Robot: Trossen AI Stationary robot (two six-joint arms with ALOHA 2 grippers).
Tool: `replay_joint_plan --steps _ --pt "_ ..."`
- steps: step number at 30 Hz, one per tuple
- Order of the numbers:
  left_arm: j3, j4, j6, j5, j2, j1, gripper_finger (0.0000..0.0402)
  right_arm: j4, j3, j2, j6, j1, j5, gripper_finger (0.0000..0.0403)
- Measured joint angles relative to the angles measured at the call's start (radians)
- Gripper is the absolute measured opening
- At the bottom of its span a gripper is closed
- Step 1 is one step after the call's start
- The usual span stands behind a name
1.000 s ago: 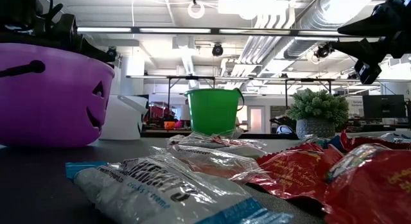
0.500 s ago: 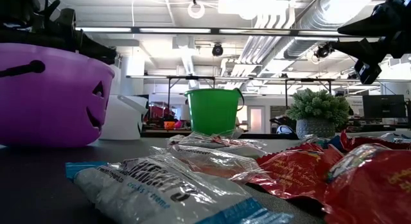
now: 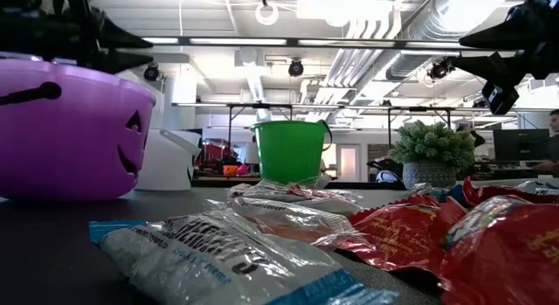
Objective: Sort candy
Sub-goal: Put the red candy into the white bucket
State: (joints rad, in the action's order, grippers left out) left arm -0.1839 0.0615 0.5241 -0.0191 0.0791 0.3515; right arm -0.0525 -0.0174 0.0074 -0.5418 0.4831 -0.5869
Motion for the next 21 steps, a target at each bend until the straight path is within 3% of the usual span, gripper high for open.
replay_joint_plan --steps 10,21 --pt "-0.361 0.377 -0.124 0.062 0.264 0.0 0.0113 0.0 0.0 0.0 0.0 0.0 0.0 0.0126" --pt "-0.622 0.382 -0.092 0.133 0.483 -0.003 0.0113 0.0 0.0 0.0 0.0 0.0 0.0 0.0126"
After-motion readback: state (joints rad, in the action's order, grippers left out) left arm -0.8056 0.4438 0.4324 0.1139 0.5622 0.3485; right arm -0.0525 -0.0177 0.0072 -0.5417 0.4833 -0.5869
